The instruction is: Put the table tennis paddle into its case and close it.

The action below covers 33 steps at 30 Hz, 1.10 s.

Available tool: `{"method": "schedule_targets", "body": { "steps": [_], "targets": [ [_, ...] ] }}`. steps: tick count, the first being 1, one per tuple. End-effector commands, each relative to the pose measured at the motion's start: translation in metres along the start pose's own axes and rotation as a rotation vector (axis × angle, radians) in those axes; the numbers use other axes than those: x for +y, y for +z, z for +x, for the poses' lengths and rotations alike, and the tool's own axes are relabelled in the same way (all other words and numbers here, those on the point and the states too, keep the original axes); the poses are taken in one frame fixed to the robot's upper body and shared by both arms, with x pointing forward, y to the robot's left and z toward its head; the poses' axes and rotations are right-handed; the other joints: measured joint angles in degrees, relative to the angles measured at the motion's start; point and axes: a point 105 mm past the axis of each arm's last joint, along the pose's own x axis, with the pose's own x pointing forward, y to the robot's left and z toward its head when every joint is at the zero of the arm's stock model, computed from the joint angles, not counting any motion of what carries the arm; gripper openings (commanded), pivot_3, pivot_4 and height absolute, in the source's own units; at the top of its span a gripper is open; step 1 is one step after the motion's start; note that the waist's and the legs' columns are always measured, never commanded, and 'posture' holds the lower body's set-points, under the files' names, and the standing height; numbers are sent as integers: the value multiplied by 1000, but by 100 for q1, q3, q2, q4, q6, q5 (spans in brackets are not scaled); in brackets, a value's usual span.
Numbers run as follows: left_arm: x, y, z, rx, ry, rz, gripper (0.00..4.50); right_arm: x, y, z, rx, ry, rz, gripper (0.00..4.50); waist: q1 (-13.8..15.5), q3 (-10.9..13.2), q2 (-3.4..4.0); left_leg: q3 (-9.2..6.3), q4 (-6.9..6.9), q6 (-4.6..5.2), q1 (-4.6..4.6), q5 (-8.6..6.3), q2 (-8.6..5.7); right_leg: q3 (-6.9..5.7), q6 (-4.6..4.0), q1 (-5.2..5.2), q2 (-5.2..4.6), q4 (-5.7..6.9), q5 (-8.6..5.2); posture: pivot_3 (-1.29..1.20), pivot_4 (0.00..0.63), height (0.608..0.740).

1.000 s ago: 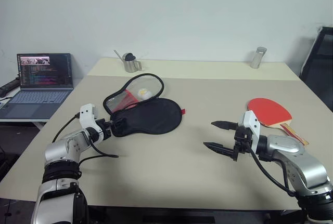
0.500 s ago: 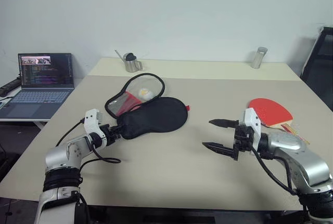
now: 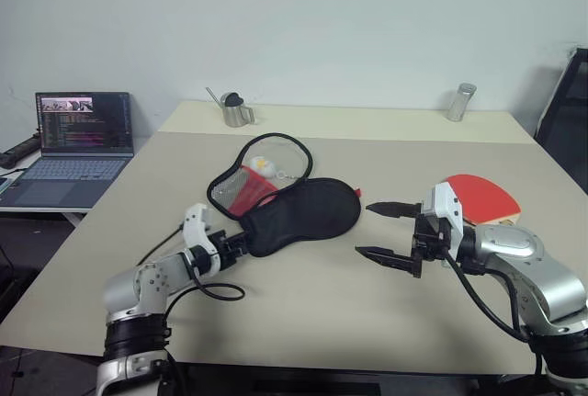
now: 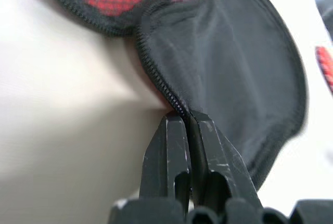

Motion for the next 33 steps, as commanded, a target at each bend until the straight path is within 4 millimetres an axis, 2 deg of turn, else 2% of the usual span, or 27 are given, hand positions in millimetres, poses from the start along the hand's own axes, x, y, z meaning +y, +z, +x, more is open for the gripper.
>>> {"method": "schedule_targets", "body": {
  "steps": [1, 8, 12, 14, 15, 19, 23, 25, 30, 33],
  "targets": [
    [-32, -3, 13, -11, -97, -78, 43, -2, 13, -7, -20, -19, -51, 4500, 1, 0, -1, -2, 1, 0, 0, 0, 0, -2, 0, 1, 0, 0, 0, 0, 150, 740],
    [-77, -17, 47, 44, -219, -195, 43, -4, 11, -10, -12, -38, -52, 4500, -3, 3, -7, -6, 7, 0, -6, 0, -5, -6, 4, 1, 2, 1, -2, 0, 150, 740],
    [-104, -15, 66, 50, -288, -198, 43, -5, 11, -12, -4, -51, -55, 4500, -3, 4, -8, -6, 6, -1, -6, 1, -4, -6, 5, 1, 6, 1, -2, 0, 150, 740],
    [-111, -13, 70, 46, -303, -193, 43, -5, 10, -13, -2, -57, -55, 4500, -3, 4, -9, -5, 6, -1, -7, 1, -5, -5, 5, 1, 6, 0, -2, 0, 150, 740],
    [-116, -11, 72, 43, -319, -192, 257, -5, 10, -14, 1, -61, -54, 4500, -4, 4, -9, -4, 6, -2, -7, 1, -5, -4, 6, 1, 6, 0, -2, 0, 150, 740],
    [-126, -8, 67, 43, -368, -160, 1381, -5, 7, -17, 11, -81, -45, 4500, -18, 5, -9, -5, 3, -6, -7, 3, -4, -4, 8, 0, 7, -1, -4, 0, 150, 740],
    [-122, -4, 63, 37, -343, -103, 2760, -7, 5, -19, 14, -101, -32, 4500, -31, 5, -9, -4, 2, -12, -5, 7, -3, -2, 9, -1, 9, 0, -5, 0, 150, 740],
    [-119, -9, 52, 69, -347, -7, 3418, -10, 3, -19, 22, -126, -12, 4500, -44, 5, -9, -4, 2, -14, -5, 7, -2, -1, 9, -1, 10, 0, -5, 0, 150, 740],
    [-114, -18, 25, 127, -379, 116, 3418, -21, -1, -19, 42, -194, 50, 4500, -62, 5, -7, -3, -3, -46, -2, 20, 0, 3, 8, -2, 11, 0, -5, 0, 150, 740],
    [-104, -28, 7, 187, -371, 317, 3418, -27, -10, -20, 78, -243, 140, 4500, -73, 5, -7, -4, -3, -52, -1, 22, 1, 3, 6, -3, 12, 2, -5, 0, 150, 740]
  ]
}}
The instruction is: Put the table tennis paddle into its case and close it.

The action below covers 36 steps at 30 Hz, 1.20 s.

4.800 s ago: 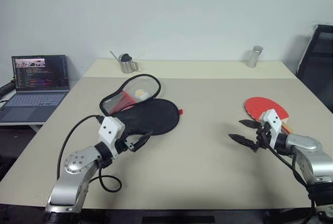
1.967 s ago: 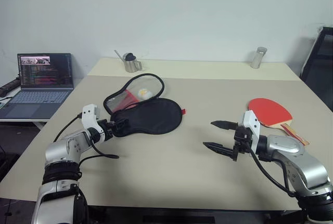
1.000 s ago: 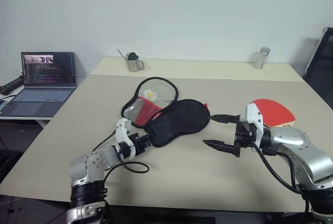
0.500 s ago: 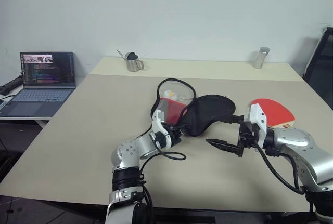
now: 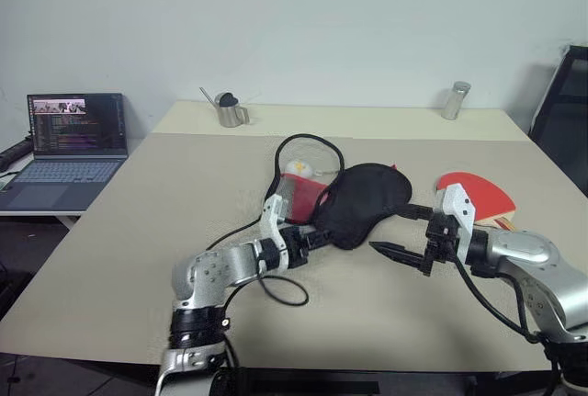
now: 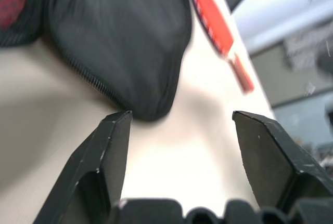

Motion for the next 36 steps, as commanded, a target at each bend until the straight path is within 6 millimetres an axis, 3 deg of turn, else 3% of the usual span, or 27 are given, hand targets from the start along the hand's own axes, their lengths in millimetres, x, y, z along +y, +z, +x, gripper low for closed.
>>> {"method": "schedule_targets", "body": {
  "steps": [1, 5, 13, 19, 23, 36],
  "targets": [
    [-18, -6, -14, 55, -75, 211, 3418, -10, 4, -4, 4, -58, 63, 4500, -13, 0, 2, 2, -3, -1, 3, 0, 0, 3, -2, 0, 0, 1, -1, 0, 150, 740],
    [-18, -4, -31, 44, -93, 431, 3418, -12, -4, -1, 80, -100, 187, 4500, -10, 1, 4, 2, -5, 9, 2, -6, 0, 4, -10, 0, -4, -2, -5, 0, 150, 740],
    [-1, 63, -64, -237, -47, 653, 3418, -23, -13, 15, 90, -220, 385, 4500, 26, 2, 4, -1, -6, 25, -3, -14, 2, -3, -28, -3, -5, -3, -16, 0, 150, 740],
    [5, 93, -81, -308, -34, 693, 3418, -27, -30, 23, 159, -309, 472, 4500, 6, 2, 4, -1, -5, 33, -28, -19, 0, -6, -24, -27, -3, 1, -14, 0, 150, 740],
    [2, 97, -87, -278, -83, 681, 3418, -24, -35, 34, 179, -327, 505, 4500, -47, 2, 4, 11, -4, 33, -64, -18, 0, 2, -24, -80, -1, 28, -14, 0, 150, 740],
    [-1, 103, -82, -282, -81, 702, 3418, -27, -58, 69, 206, -406, 613, 4500, -93, 2, 4, 21, -5, 34, -59, -18, 4, 13, -24, -86, 4, 35, -14, 0, 150, 740]
  ]
}}
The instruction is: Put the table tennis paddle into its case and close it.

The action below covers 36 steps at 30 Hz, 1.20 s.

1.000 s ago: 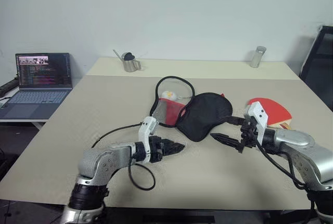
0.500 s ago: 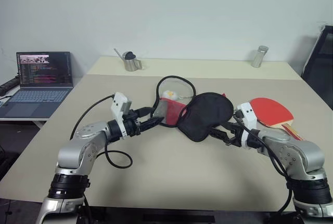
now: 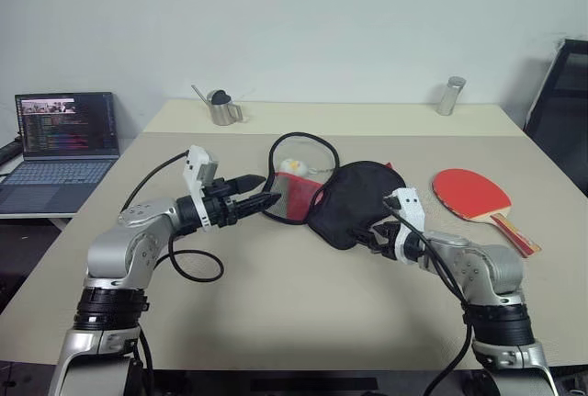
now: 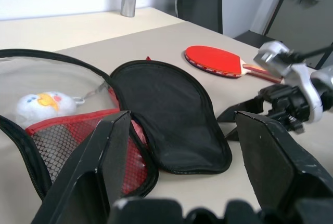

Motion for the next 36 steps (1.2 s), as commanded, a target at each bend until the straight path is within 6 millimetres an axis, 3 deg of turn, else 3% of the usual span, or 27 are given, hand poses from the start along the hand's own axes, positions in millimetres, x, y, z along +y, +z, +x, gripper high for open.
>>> {"method": "schedule_targets", "body": {
  "steps": [1, 7, 10, 15, 19, 21, 36],
  "targets": [
    [-2, 12, 2, -29, -4, 40, 3418, -1, 6, 6, -45, -13, -2, 4500, -4, -1, -1, 0, 0, 0, 1, 0, 1, 0, 0, 0, 1, 1, 0, 0, 150, 740],
    [-2, 13, 3, -34, -2, 41, 3418, 17, 14, 13, -102, 48, 20, 4500, -32, -1, -1, 4, 3, 0, 10, 1, 6, 5, -1, 0, 6, 13, 1, 0, 150, 740],
    [-3, 12, 4, -33, -5, 42, 3473, 25, 18, 17, -121, 67, 22, 3870, -41, -1, -1, 3, 1, 0, 9, 1, 10, 6, -1, -1, 11, 13, 1, 0, 150, 740],
    [-2, 13, 5, -23, -19, 53, 3473, 39, 22, 21, -146, 97, 31, 2068, -39, -1, -1, 3, 0, 0, 5, 1, 9, 6, -1, -3, 10, 10, 1, 0, 150, 740],
    [0, 13, 4, -3, -34, 71, 3473, 39, 21, 17, -139, 103, 31, 514, -35, -1, -1, 1, 1, 0, 5, 1, 8, 4, -1, -3, 10, 10, 1, 0, 150, 740],
    [-1, 13, 3, 4, -42, 73, 3473, 38, 21, 14, -134, 105, 31, 39, -34, -1, -1, 2, 0, 0, 5, 1, 8, 5, -1, -3, 10, 9, 1, 0, 150, 740],
    [-14, -3, 4, 58, -113, 64, 3473, -23, 19, -39, 23, 44, 29, 39, -23, 0, 0, 2, 0, 1, 5, 0, 8, 5, -1, -3, 10, 8, 0, 0, 150, 740]
  ]
}}
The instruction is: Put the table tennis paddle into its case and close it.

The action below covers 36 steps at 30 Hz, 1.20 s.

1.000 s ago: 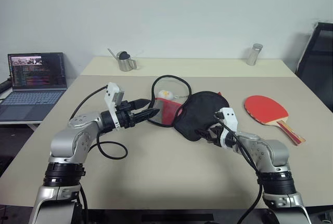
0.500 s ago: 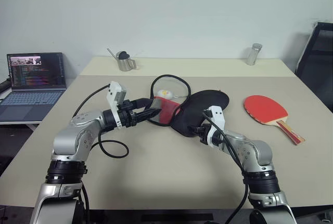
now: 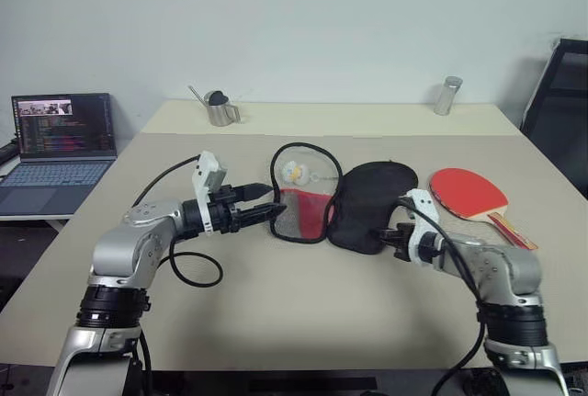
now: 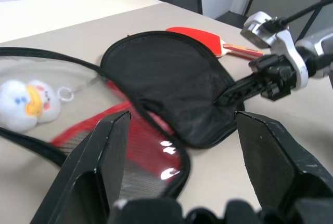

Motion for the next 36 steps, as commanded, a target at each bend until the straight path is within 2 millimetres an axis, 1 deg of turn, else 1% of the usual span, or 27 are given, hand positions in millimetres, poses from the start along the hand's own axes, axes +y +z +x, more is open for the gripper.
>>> {"method": "schedule_targets", "body": {
  "steps": [1, 6, 12, 16, 19, 24, 26, 29, 30, 32, 34, 36],
  "targets": [
    [-6, 8, 3, -9, -27, 51, 3473, -3, 13, -10, 3, 24, -23, 39, 0, 0, 0, 0, 0, 0, 0, 0, 0, 0, 0, 0, 0, 0, 0, 0, 150, 740],
    [-7, 7, 5, -7, -32, 52, 3473, -13, 19, -14, 42, 19, -51, 39, 3, 0, 0, 1, 1, 0, -1, 0, -1, 0, 0, 0, 0, 0, 0, 0, 150, 740],
    [-8, 6, 6, -3, -33, 53, 3473, -20, 23, -9, 84, 21, -87, 39, 1, 0, 0, 1, 1, 0, -1, 0, 0, 0, 0, 0, 1, -1, 0, 0, 150, 740],
    [-9, 6, 6, -4, -32, 55, 3473, -31, 28, -8, 92, 1, -91, 39, 2, 0, 0, 2, 1, 0, -1, 0, -1, 0, 0, 0, 1, -1, 0, 0, 150, 740],
    [-9, 7, 6, -8, -25, 58, 3473, -39, 31, -8, 86, -27, -91, 656, 8, 0, 0, 2, 2, 0, -2, 0, -1, 0, 0, 0, 0, -1, 0, 0, 150, 740],
    [-10, 5, 7, -10, -20, 56, 3473, -47, 38, -11, 66, -61, -91, 2416, 7, 0, 0, 2, 1, 0, -2, 0, 0, 0, 0, 0, 0, -1, 0, 0, 150, 740],
    [-10, 4, 7, -12, -19, 54, 3473, -47, 39, -13, 65, -62, -96, 3075, 8, 0, 0, 2, 1, 0, -2, 0, 0, 0, 0, 0, 0, 0, 0, 0, 150, 740],
    [-10, 3, 9, -12, -16, 54, 3473, -48, 42, -17, 54, -68, -111, 4213, 11, 0, 0, 2, 2, 0, -2, 0, 0, 0, 0, 0, 0, -1, 0, 0, 150, 740],
    [-9, 3, 9, -13, -16, 53, 3473, -51, 44, -19, 47, -80, -123, 4465, 12, 0, 0, 2, 2, 0, -2, 0, 0, 0, 0, 0, 0, -1, 0, 0, 150, 740],
    [-9, 3, 11, -14, -17, 53, 3473, -56, 49, -24, 30, -98, -138, 4465, 16, 0, 0, 2, 2, 0, -2, 0, -1, 0, 0, 0, 0, -1, 0, 0, 150, 740],
    [-10, 3, 12, -16, -20, 53, 3473, -62, 60, -35, -6, -115, -162, 4465, 17, 0, 0, 2, 2, 0, -3, 0, -1, 0, 0, 0, 0, -2, 0, 0, 150, 740],
    [-11, 2, 12, -19, -21, 52, 3473, -63, 69, -46, -40, -97, -183, 4465, 18, 0, 0, 2, 2, 0, -3, 0, -1, -1, 0, 0, 0, -2, 0, 0, 150, 740]
  ]
}}
